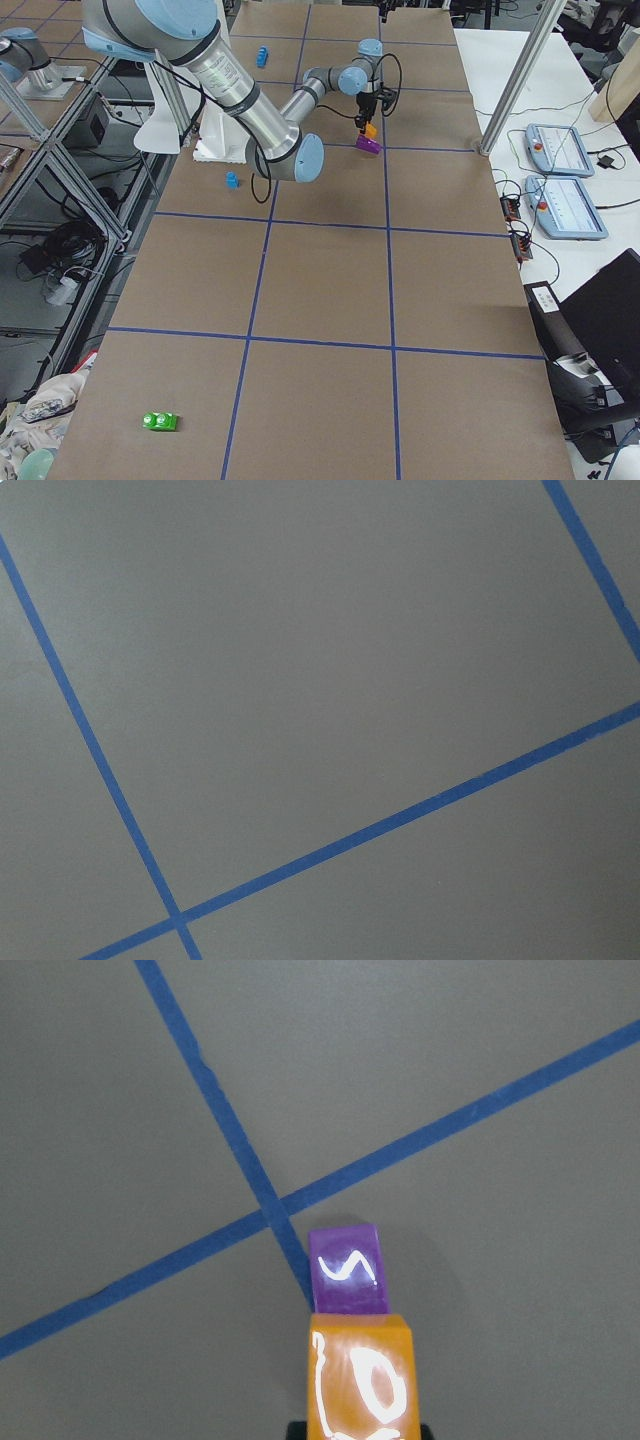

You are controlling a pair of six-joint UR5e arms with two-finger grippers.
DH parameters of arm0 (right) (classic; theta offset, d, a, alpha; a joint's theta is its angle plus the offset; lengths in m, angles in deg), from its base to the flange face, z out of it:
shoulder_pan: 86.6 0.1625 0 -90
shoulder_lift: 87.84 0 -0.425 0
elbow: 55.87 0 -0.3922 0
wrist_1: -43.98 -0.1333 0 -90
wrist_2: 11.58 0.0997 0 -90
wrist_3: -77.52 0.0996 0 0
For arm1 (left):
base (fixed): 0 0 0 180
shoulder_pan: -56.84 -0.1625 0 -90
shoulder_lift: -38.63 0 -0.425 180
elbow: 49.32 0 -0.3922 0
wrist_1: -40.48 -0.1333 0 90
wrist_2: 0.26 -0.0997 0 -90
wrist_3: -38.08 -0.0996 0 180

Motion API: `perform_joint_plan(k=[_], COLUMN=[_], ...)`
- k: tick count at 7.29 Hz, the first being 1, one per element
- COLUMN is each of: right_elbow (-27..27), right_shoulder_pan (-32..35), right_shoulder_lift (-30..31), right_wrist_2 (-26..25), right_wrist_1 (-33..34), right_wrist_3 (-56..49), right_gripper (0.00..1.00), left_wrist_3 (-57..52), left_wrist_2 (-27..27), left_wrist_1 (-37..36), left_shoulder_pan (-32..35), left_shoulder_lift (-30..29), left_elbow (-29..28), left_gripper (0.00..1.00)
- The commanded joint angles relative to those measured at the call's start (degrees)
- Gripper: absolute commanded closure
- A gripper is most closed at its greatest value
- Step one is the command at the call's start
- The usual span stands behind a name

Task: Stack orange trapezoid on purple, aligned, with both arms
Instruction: 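Align and lower the orange block onto the purple block with the right gripper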

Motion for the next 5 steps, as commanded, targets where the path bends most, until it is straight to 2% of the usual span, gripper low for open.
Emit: perform_joint_plan(k=[1, 5], right_elbow=[1.0, 1.4], right_shoulder_pan=[-0.1, -0.3], right_shoulder_lift=[0.0, 0.0], right_wrist_2=[0.0, -0.1], right_wrist_1=[-0.1, -1.1], right_wrist_3=[-0.1, 0.0], right_gripper=[1.00, 1.00], left_wrist_3=[0.0, 0.0], left_wrist_2=[0.0, 0.0], left_wrist_1=[0.0, 0.0], left_shoulder_pan=[0.0, 0.0], left_shoulder_lift=[0.0, 0.0], left_elbow=[0.0, -0.3], left_gripper=[0.00, 0.00])
